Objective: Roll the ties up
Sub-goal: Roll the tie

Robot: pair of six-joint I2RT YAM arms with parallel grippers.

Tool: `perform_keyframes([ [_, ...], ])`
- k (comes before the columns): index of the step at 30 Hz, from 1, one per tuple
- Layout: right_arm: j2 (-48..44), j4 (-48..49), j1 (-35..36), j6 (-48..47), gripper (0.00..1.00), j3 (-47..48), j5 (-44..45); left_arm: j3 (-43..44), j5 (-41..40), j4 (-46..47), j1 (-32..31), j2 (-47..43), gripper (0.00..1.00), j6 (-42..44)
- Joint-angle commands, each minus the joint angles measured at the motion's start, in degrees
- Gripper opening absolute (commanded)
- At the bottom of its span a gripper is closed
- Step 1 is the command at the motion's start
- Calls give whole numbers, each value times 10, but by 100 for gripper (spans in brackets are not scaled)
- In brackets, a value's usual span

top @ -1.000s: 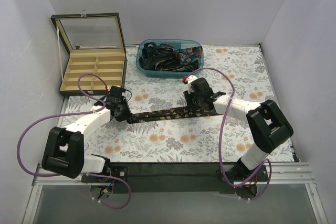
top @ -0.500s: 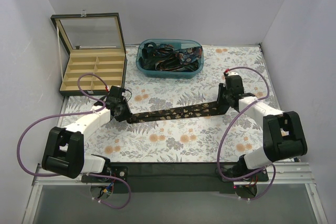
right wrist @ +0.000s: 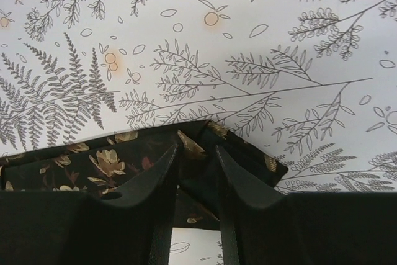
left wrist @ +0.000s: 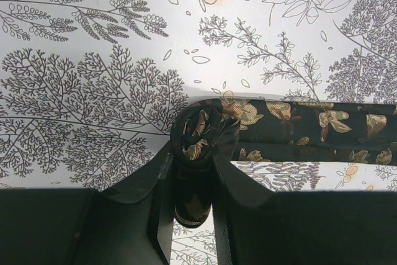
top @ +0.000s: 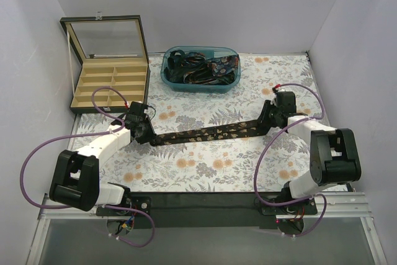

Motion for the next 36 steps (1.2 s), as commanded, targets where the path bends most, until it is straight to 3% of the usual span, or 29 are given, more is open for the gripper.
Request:
perform_keyframes([
  [1,12,36,-3,13,32,-5,-36,-9,2,4,3,-13,0,5],
  [9,23,50,-15,21,27,-15,-56,-9,2,4,3,-15,0,6],
  [13,1,43,-16,18,6,-17,-43,-9,-2,4,2,-16,0,7],
  [15,-16,34,-17,13,1,-14,-38,-9,-3,3,3,-16,0,7],
  [36,-68,-84,-30,5,1,-43,22,-9,5,4,3,-19,0,11],
])
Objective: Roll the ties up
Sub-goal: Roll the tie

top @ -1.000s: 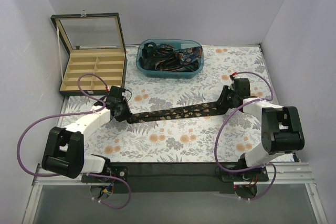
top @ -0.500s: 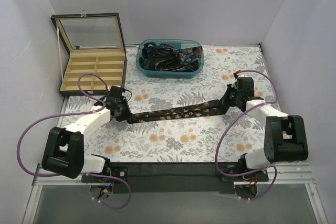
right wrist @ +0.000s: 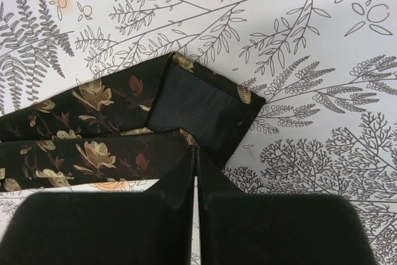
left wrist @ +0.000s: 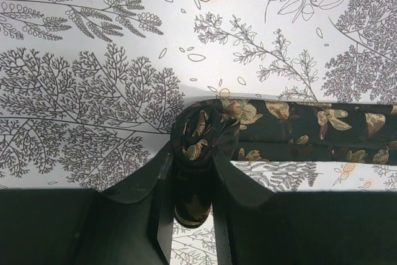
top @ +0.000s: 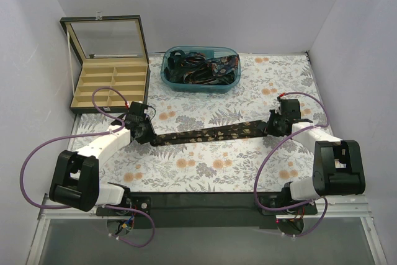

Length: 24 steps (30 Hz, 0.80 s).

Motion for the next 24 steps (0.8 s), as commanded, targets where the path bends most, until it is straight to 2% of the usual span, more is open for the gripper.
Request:
perform_keyframes([
  [1,-6,-10,-8,-9,1,7,38,-7,1,3,3,-18,0,10],
  [3,1,-7,-7,-13,5,13,47,-7,3,3,3,-18,0,10],
  [4,2,-5,-7,-14,12,15,66,-6,6,4,3,-18,0,11],
  [6,0,-1,-7,-19,17,21,69,-7,8,5,3,-20,0,10],
  [10,-31,4,8,-27,36,29,58,-4,9,6,3,-16,0,12],
  [13,-57,7,38,-24,48,36,55,0,9,5,3,-9,0,10],
  [16,-76,30,81,-18,48,39,24,8,9,0,3,1,0,7],
  [19,-77,81,153,-7,48,49,-16,13,2,-5,3,1,0,1],
  [24,-4,175,277,20,45,94,-104,22,-5,-12,2,2,0,-6],
])
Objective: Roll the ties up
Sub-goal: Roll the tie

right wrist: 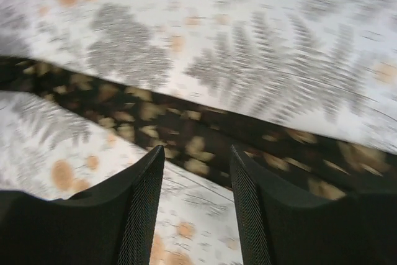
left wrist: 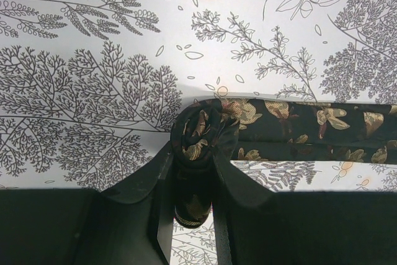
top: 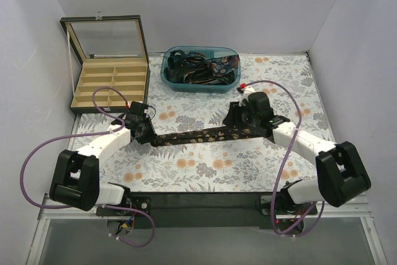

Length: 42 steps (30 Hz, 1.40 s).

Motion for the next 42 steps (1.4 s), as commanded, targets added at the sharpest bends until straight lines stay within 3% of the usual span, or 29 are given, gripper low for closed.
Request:
perform_keyframes([
  [1,56,97,66,27,45,58,-87,19,-16,-10,2,0,0,-7],
  [8,224,176,178,55,40,158,-141,31,-25,-22,1,3,0,2],
  [20,388,234,248,103,28,276,-191,47,-36,-36,-15,24,0,6],
  [31,464,261,252,127,23,324,-212,68,-51,-47,-35,40,0,5],
  [42,474,269,252,133,20,319,-216,97,-66,-63,-77,63,3,-12],
])
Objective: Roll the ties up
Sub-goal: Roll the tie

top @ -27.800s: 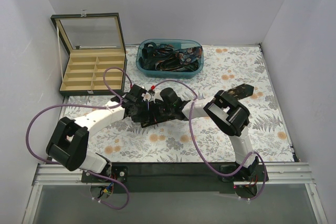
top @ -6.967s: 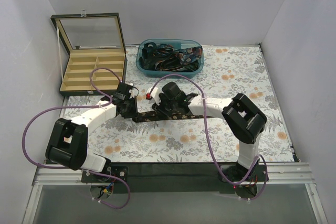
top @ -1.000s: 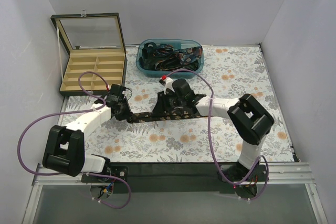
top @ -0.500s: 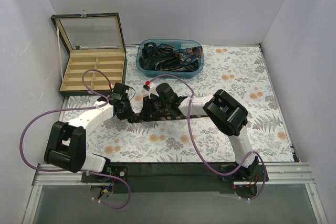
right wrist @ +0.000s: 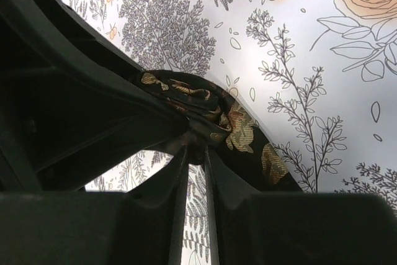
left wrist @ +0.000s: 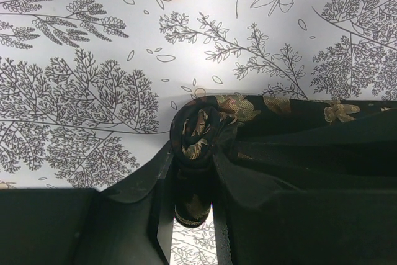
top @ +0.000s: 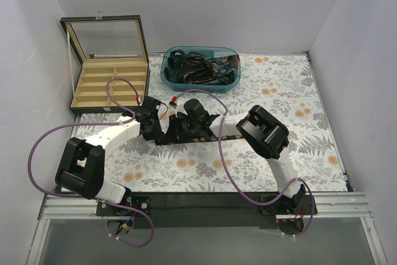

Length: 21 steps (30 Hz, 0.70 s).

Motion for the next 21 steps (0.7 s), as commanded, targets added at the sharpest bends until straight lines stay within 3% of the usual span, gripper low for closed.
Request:
perform_keyframes([
  [1,11,33,3,7,20,18,-10,26,-15,-11,-14,2,4,-11],
  [18,15,36,2,10,18,16,-14,51,24,-50,-23,-43,38,-24],
  [21,14,36,1,11,18,16,-15,49,27,-47,-24,-47,39,-27],
])
